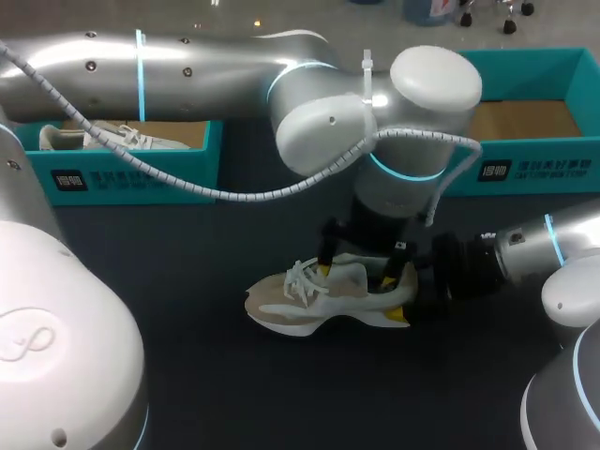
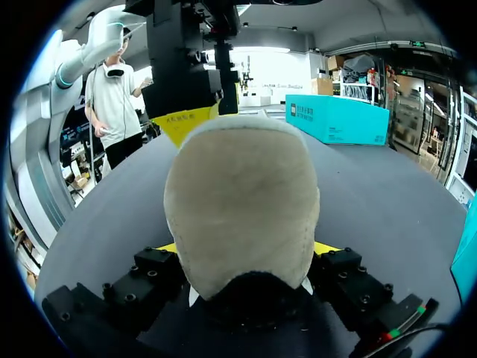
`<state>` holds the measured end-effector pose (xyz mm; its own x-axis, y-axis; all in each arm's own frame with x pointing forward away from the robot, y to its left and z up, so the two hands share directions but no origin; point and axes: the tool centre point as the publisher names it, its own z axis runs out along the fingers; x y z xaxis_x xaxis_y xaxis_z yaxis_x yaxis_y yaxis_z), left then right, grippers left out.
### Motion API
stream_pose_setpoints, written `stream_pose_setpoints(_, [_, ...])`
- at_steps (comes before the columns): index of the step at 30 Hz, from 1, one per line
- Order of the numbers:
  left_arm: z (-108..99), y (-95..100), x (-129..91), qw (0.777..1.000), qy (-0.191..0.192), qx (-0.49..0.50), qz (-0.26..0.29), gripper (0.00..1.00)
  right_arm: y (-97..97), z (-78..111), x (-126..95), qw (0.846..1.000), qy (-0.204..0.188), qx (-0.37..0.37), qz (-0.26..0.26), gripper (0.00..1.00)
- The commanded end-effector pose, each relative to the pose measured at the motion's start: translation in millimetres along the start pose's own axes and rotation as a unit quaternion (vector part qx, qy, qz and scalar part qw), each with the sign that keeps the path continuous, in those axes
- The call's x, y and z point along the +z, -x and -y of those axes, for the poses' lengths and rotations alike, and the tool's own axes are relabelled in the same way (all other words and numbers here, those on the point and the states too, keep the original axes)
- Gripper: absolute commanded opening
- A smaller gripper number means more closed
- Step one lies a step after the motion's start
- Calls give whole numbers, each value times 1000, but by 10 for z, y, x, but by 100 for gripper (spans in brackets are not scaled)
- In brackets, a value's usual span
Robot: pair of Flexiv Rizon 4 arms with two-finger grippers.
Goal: Take the shoe out of the shoebox, open the shoe tongue, remove and reinsert the insole, then place the shoe into the shoebox
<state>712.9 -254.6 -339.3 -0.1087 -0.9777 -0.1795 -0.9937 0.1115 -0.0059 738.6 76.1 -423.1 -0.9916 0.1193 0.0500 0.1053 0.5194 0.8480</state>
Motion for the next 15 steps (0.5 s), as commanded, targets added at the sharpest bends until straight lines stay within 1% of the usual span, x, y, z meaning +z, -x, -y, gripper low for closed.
stream_pose_setpoints(1, [-13,-23,25,1000,-9,-13,25,100,-8,-7,14,1000,-2,0,1,0])
stream_pose_setpoints(8, [-2,76,80,997,-23,-37,59,100,-8,-7,14,1000,-2,0,1,0])
stream_pose_setpoints(15, [-17,250,73,995,-29,-60,71,100,-8,-7,14,1000,-2,0,1,0])
